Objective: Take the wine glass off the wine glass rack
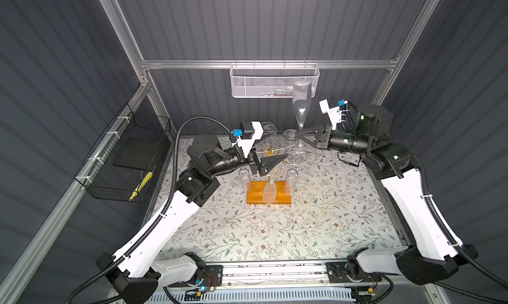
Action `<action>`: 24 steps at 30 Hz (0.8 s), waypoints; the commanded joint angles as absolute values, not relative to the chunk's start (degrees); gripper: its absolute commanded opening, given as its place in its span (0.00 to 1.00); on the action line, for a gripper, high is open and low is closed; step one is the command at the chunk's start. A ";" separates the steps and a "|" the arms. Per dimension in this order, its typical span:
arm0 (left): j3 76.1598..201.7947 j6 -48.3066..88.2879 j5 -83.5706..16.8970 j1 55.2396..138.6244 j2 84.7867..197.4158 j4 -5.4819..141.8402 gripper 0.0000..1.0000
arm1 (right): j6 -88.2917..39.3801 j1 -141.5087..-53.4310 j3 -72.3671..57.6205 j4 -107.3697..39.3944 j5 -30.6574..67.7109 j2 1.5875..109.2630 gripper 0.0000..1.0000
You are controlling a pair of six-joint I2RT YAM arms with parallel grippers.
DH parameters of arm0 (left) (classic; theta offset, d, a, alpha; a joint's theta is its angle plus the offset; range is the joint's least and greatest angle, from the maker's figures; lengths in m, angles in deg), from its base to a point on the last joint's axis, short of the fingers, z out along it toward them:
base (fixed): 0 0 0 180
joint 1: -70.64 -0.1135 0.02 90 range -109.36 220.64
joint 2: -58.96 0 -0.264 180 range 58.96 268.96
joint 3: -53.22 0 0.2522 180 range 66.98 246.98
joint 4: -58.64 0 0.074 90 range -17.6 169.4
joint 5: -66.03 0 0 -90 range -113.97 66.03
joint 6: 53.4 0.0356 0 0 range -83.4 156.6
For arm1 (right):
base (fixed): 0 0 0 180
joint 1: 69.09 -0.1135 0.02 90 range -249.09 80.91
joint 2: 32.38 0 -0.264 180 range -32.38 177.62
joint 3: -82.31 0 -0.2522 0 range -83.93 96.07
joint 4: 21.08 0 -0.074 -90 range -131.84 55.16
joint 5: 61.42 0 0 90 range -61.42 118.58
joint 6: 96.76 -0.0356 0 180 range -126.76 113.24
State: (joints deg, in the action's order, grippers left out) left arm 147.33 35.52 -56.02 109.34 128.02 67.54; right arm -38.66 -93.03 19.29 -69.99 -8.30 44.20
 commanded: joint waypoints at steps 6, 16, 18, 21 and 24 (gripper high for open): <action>153.27 6.92 -51.52 109.49 133.03 62.46 0.91 | -11.03 -93.32 19.19 -78.21 12.43 39.50 0.00; 153.10 -3.88 -58.75 109.49 136.81 54.12 0.99 | 7.23 -93.68 2.02 -67.38 17.12 28.29 0.00; 153.12 -4.71 -60.74 109.49 137.59 52.26 0.99 | 9.28 -93.98 0.27 -66.35 16.90 27.28 0.00; 153.41 -6.38 -63.37 109.45 138.96 49.71 0.99 | 11.54 -95.00 -0.64 -66.23 17.36 26.79 0.00; 153.74 -8.82 -64.94 109.62 140.56 48.14 0.99 | 13.85 -96.82 -1.54 -66.00 18.25 26.55 0.00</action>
